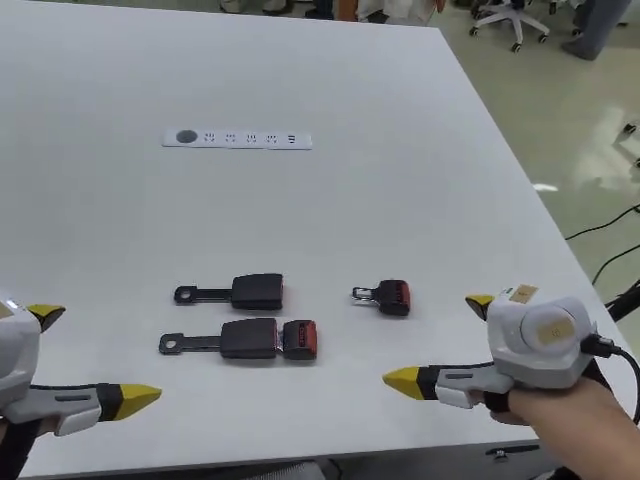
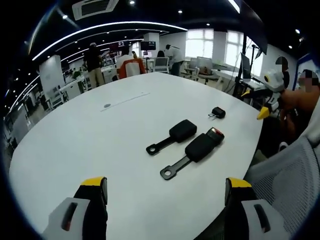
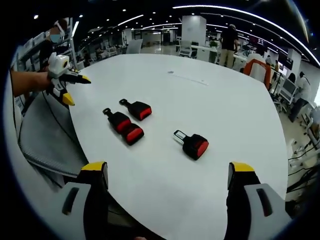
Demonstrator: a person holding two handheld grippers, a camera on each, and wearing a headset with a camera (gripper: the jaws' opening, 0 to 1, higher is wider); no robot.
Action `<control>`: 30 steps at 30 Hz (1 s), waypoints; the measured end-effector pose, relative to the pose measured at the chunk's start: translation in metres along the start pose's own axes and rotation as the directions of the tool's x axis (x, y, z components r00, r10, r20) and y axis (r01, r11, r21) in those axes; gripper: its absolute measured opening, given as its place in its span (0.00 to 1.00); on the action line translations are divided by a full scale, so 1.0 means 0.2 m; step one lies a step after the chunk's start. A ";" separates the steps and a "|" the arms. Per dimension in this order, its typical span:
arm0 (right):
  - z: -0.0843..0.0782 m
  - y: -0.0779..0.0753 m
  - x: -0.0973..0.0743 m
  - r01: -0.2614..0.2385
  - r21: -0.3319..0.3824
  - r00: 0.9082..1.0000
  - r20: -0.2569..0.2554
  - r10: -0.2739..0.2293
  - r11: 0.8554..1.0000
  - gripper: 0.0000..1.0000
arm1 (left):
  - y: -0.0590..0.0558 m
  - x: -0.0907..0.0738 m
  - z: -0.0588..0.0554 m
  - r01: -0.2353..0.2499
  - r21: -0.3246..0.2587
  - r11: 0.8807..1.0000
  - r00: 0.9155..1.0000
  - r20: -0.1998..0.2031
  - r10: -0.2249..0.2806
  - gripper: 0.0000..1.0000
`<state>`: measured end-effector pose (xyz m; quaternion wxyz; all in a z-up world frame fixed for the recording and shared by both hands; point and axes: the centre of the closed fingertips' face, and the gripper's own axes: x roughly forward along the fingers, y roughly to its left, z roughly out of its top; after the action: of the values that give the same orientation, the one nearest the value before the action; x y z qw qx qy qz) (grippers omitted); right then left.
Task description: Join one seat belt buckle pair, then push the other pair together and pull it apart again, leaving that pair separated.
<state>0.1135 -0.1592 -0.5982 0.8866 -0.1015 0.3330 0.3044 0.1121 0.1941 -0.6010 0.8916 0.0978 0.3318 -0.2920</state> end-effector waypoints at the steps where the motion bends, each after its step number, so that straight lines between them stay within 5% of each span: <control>1: 0.01 0.01 0.00 -0.006 0.006 1.000 0.015 0.006 1.000 1.00 | -0.01 0.00 0.00 0.001 -0.001 1.000 1.000 -0.003 -0.001 1.00; 4: 0.02 -0.01 -0.01 0.000 0.019 0.999 0.042 -0.001 1.000 1.00 | -0.01 0.00 0.00 0.009 -0.005 1.000 1.000 0.001 -0.009 1.00; 8: 0.02 0.00 0.00 0.007 -0.047 0.998 0.060 -0.004 0.999 1.00 | -0.03 0.00 0.05 0.014 0.025 1.000 0.998 0.068 -0.015 0.96; 20: 0.00 0.06 0.03 -0.004 -0.089 0.999 0.043 0.008 0.996 1.00 | -0.04 -0.01 0.01 0.018 0.047 0.999 0.998 0.059 -0.021 1.00; 27: -0.02 0.02 0.02 0.010 -0.074 0.999 0.034 -0.007 0.997 1.00 | -0.05 0.01 0.00 0.012 0.062 0.998 0.999 0.042 -0.014 1.00; 30: -0.02 0.01 0.01 0.030 -0.087 0.997 0.071 -0.024 0.996 1.00 | -0.06 0.02 0.01 -0.009 0.161 0.987 0.999 0.037 0.003 1.00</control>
<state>0.1117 -0.1592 -0.6014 0.8965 -0.1341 0.2865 0.3103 0.1086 0.1828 -0.6011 0.8877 0.1652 0.2906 -0.3168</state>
